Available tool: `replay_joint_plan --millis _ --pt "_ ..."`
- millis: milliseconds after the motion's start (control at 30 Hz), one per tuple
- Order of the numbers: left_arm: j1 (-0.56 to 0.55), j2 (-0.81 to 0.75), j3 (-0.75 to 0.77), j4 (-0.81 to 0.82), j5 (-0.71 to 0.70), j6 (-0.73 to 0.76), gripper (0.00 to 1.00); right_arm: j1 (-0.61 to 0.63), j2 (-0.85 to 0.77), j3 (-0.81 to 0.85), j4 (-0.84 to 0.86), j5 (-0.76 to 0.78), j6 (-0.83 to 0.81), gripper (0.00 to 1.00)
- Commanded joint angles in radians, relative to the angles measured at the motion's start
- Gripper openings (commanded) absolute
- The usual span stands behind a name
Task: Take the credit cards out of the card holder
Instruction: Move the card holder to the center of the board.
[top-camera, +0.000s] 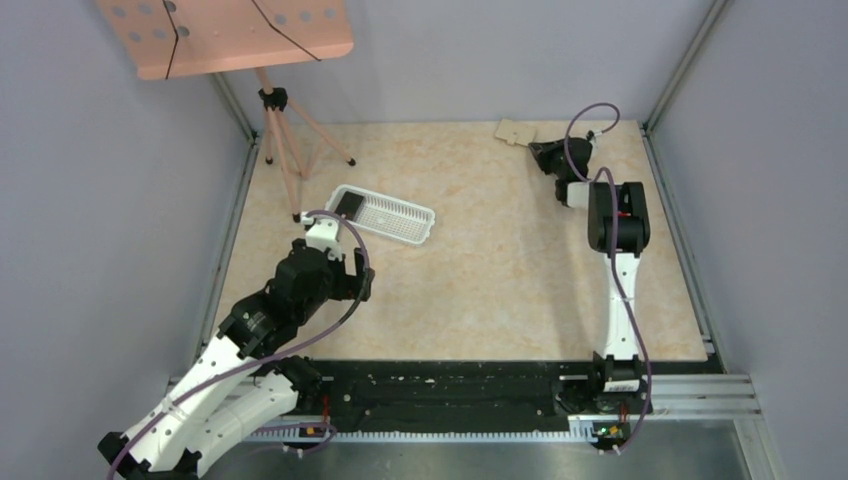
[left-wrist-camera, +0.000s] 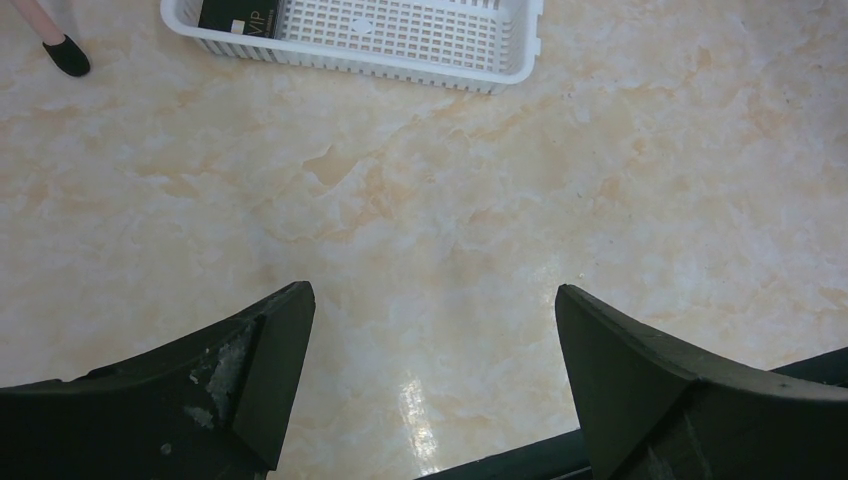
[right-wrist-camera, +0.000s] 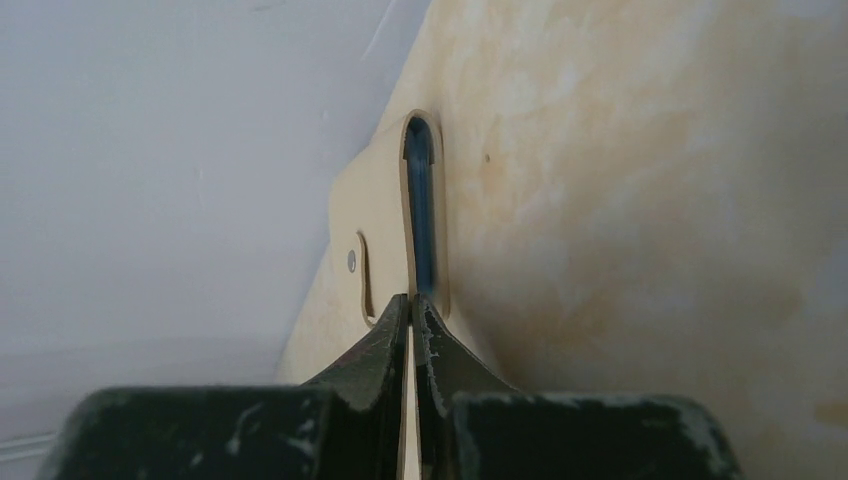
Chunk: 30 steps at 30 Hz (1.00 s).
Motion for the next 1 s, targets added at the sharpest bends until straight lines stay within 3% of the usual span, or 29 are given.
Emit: replay_joint_plan --millis 0,233,567,700,967 --pt "0.006 0.009 0.002 0.014 -0.017 0.008 0.96 -0.005 -0.111 -0.137 -0.065 -0.047 -0.088 0.0" --pt "0.007 0.025 0.006 0.009 -0.011 0.007 0.95 -0.006 -0.335 -0.436 0.024 -0.107 -0.12 0.0" --pt "0.007 0.055 0.01 0.002 -0.004 0.006 0.95 -0.005 -0.733 -1.007 0.089 -0.204 -0.238 0.0" --pt "0.007 0.067 0.012 0.0 -0.003 0.005 0.95 0.003 -0.903 -1.156 -0.02 -0.26 -0.375 0.0" --pt "0.008 0.09 0.02 -0.003 0.001 0.008 0.94 0.091 -1.336 -1.299 -0.439 -0.29 -0.669 0.0"
